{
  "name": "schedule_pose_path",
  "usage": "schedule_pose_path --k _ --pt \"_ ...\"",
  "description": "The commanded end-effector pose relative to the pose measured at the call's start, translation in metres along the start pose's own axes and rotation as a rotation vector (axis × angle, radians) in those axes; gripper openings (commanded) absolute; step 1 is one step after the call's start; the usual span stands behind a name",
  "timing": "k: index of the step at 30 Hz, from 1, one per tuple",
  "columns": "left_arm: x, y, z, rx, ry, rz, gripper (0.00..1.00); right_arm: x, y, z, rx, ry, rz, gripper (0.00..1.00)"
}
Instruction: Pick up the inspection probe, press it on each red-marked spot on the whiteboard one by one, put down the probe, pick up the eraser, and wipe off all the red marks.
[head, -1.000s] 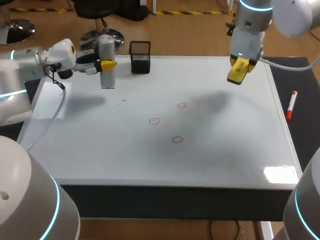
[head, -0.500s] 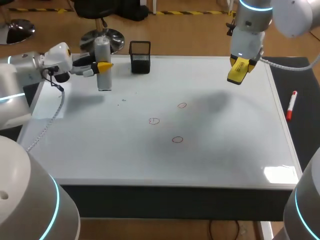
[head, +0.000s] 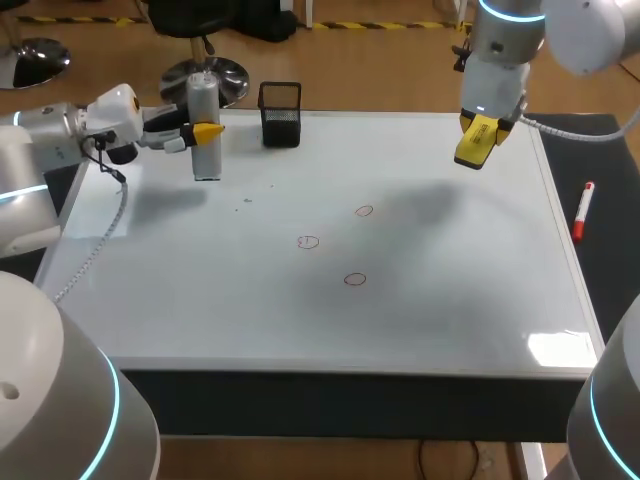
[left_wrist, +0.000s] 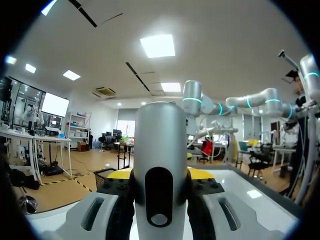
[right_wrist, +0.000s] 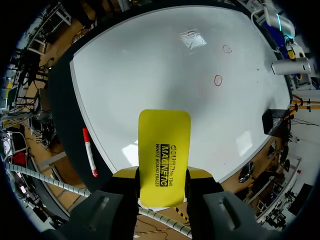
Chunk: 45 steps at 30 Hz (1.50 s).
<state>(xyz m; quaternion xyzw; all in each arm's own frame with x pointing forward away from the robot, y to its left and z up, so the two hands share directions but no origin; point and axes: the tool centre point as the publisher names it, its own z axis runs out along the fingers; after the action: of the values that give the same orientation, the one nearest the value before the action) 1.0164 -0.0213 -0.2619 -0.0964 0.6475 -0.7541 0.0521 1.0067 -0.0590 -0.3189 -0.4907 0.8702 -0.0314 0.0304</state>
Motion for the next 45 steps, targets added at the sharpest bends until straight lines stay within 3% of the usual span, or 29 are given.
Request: schedule_pose_path --k 1,6,13,22,29,38,45 --pt "0.000 -0.001 0.000 0.000 0.000 0.000 0.00 0.001 0.000 -0.001 0.002 0.001 -0.002 0.00" --pt "0.000 -0.001 0.000 0.000 0.000 0.000 0.00 0.001 0.000 -0.001 0.002 0.001 -0.002 0.00" --pt "0.000 -0.001 0.000 0.000 0.000 0.000 0.00 -0.031 0.021 -0.011 0.045 0.022 -0.093 0.00" --pt "0.000 -0.001 0.000 0.000 0.000 0.000 0.00 -0.084 0.065 -0.023 0.080 -0.022 -0.243 0.00" --pt "0.000 -0.001 0.000 0.000 0.000 0.000 0.00 -0.129 0.116 -0.015 0.063 -0.097 -0.340 0.00" --pt "0.000 -0.001 0.000 0.000 0.000 0.000 0.00 -0.169 0.163 0.009 0.012 -0.136 -0.434 0.00" --pt "0.000 -0.001 0.000 0.000 0.000 0.000 0.00 -0.188 0.190 0.022 -0.032 -0.172 -0.449 0.00"
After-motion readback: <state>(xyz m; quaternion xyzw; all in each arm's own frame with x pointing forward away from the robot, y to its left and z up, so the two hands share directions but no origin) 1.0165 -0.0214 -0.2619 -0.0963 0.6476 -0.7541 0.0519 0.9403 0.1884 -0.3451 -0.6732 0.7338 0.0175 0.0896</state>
